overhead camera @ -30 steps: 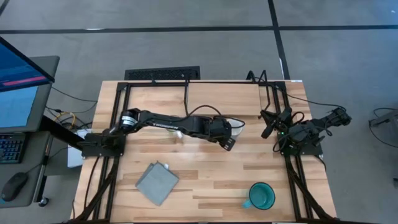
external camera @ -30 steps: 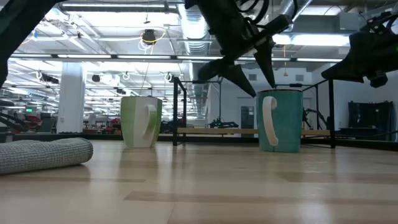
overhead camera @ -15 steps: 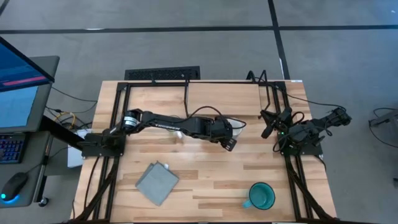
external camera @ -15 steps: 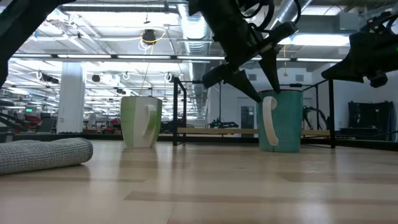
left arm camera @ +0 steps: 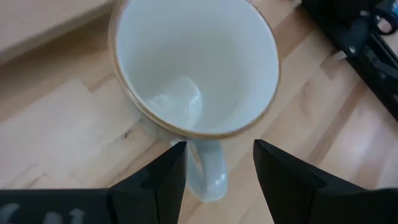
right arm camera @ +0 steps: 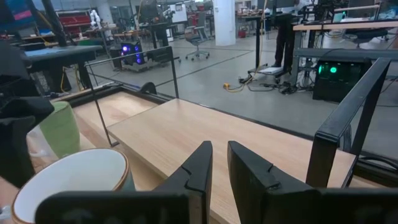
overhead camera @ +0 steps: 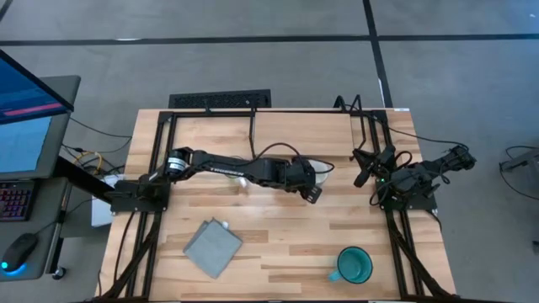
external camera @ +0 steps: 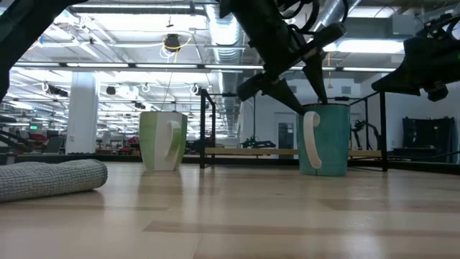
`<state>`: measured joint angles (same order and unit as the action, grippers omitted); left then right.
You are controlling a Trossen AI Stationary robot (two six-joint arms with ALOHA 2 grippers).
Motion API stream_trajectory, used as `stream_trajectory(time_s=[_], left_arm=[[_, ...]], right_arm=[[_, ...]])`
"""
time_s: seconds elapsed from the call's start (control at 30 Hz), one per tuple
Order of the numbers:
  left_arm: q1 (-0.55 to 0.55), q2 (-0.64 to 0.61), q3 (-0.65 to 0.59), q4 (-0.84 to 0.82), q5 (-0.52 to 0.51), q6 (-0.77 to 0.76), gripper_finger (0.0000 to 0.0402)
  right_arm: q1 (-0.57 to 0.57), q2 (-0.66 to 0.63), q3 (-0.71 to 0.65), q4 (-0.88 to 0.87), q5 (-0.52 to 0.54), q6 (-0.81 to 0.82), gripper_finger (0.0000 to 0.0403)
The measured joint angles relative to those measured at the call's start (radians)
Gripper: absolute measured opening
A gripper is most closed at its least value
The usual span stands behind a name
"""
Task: Stack small to large cups/mugs on shelf
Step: Put the light blue mug on the shelf
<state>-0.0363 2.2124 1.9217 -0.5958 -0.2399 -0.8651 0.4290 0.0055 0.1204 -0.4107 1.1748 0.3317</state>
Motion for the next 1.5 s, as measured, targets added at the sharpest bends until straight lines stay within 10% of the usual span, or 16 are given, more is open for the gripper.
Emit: stream_trajectory(time_s=[1.5], left_arm=[[0.009, 0.014, -0.002, -0.022, -0.006, 0.076, 0.0177]], right_arm=[[0.0, 0.0, 0.0, 0.0, 0.0, -0.001, 0.0074]])
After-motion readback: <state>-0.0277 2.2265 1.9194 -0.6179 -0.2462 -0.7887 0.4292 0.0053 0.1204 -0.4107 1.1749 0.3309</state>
